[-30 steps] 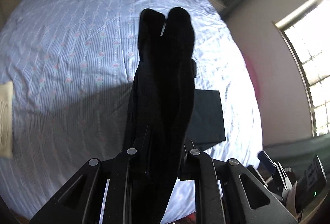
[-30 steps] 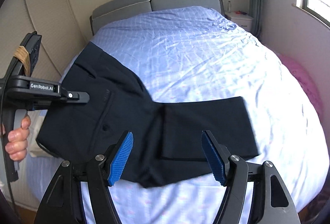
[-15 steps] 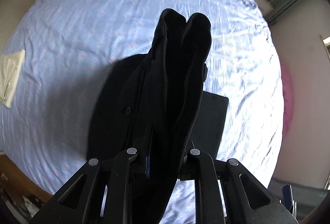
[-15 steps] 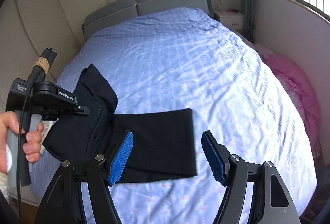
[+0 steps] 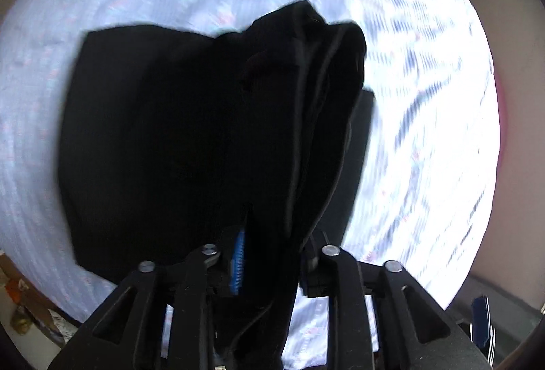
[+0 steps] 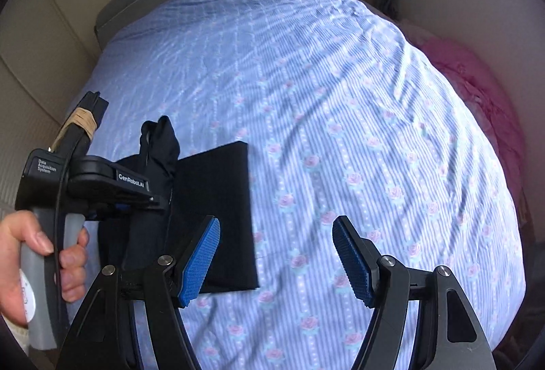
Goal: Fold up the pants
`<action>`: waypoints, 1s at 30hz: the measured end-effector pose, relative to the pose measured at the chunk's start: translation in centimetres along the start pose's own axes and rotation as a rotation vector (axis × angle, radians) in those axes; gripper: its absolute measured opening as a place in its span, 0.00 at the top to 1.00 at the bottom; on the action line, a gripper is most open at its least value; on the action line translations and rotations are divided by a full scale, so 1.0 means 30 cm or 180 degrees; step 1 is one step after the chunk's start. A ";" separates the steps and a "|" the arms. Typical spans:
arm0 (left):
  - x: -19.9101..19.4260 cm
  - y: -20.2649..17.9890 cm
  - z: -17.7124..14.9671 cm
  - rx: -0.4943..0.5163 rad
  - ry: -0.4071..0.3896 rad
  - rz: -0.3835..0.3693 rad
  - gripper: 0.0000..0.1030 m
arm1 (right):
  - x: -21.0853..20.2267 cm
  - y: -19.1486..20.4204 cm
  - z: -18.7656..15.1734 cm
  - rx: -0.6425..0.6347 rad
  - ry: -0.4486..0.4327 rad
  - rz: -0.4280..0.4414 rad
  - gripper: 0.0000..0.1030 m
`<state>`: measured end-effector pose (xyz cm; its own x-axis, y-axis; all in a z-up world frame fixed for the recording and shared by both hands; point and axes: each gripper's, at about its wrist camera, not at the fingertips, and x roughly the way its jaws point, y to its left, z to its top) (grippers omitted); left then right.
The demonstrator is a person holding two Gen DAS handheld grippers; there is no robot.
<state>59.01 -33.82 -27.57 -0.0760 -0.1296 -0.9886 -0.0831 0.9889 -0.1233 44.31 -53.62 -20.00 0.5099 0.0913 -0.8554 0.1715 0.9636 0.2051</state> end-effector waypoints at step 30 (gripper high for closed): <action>0.079 0.220 -0.295 0.0564 -0.0371 0.0292 0.46 | 0.435 0.197 -0.160 -0.0019 0.1044 0.1135 0.83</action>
<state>49.49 -28.26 -29.97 0.0408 -0.0395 -0.9984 0.0956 0.9948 -0.0355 47.92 -45.53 -32.25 0.2431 0.4898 -0.8373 0.0289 0.8591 0.5110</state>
